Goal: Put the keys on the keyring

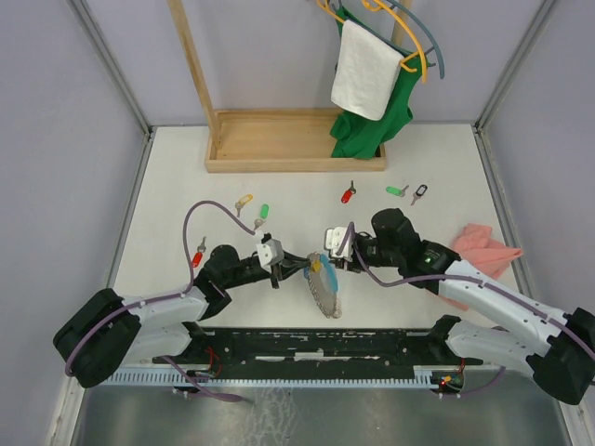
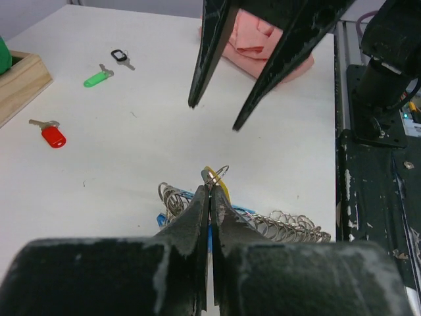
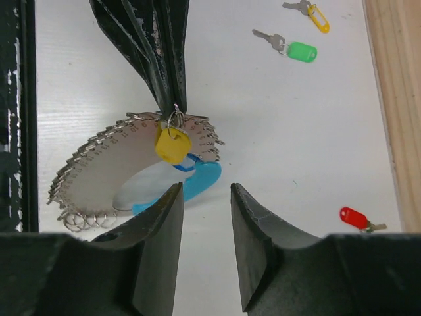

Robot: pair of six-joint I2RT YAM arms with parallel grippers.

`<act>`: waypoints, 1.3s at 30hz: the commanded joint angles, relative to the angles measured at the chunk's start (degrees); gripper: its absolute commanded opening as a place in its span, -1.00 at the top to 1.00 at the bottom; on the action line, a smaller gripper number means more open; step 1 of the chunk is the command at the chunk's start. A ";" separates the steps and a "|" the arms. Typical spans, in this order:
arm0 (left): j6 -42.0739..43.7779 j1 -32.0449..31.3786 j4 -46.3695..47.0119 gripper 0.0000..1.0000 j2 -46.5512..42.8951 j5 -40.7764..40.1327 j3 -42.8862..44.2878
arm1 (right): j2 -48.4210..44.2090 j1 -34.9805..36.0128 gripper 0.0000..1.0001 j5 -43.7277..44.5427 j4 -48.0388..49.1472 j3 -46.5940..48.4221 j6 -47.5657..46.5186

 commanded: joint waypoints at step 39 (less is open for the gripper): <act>-6.00 0.99 17.42 0.95 0.21 -0.82 -1.82 | 4.43 -6.12 0.46 -23.72 36.92 -10.17 12.84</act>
